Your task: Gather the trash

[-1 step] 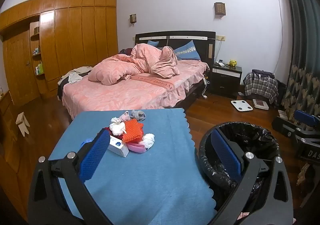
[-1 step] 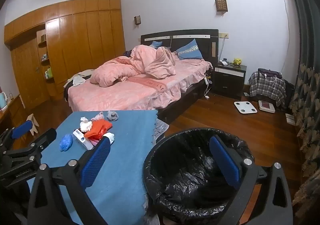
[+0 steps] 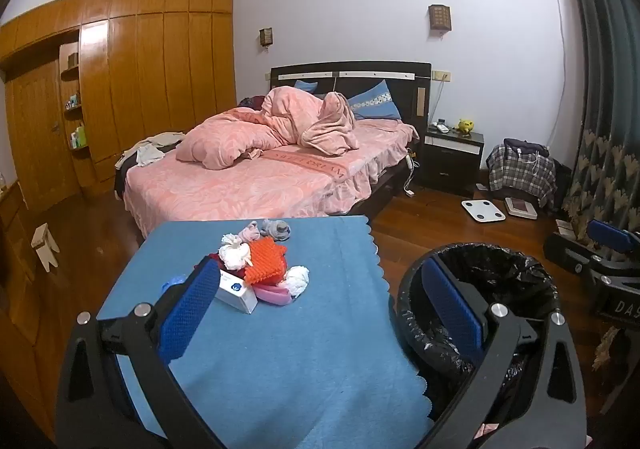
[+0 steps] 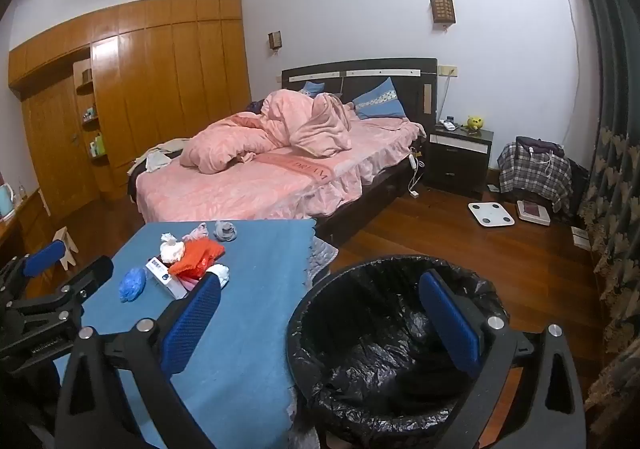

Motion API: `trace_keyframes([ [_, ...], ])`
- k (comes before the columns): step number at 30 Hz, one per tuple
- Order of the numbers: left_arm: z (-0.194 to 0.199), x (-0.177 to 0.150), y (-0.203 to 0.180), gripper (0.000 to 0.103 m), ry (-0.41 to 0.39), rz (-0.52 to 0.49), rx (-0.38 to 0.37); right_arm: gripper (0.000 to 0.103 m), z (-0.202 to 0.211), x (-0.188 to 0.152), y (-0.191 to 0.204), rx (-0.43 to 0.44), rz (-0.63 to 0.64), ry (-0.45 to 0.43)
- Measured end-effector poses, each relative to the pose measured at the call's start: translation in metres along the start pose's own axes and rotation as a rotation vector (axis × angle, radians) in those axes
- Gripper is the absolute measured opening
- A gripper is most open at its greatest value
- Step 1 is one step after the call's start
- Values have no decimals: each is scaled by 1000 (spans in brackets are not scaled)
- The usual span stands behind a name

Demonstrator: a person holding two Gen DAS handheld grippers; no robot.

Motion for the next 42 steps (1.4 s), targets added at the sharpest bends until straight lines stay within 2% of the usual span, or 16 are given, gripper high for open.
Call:
trace_keyframes([
  [42,-4,-6,1,98,15,10,-5,97,-4,-2,2,1,0,4],
])
Point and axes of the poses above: each gripper's, at about its wrist camera, not at the fingertips, and z roughly against the way its jaws point, y to its left, x to its top, the point moved 7 cm from there along -z, roughly the way its jaws point, and after that the axes turned 15 degrees about x, right-handed, at the moved point
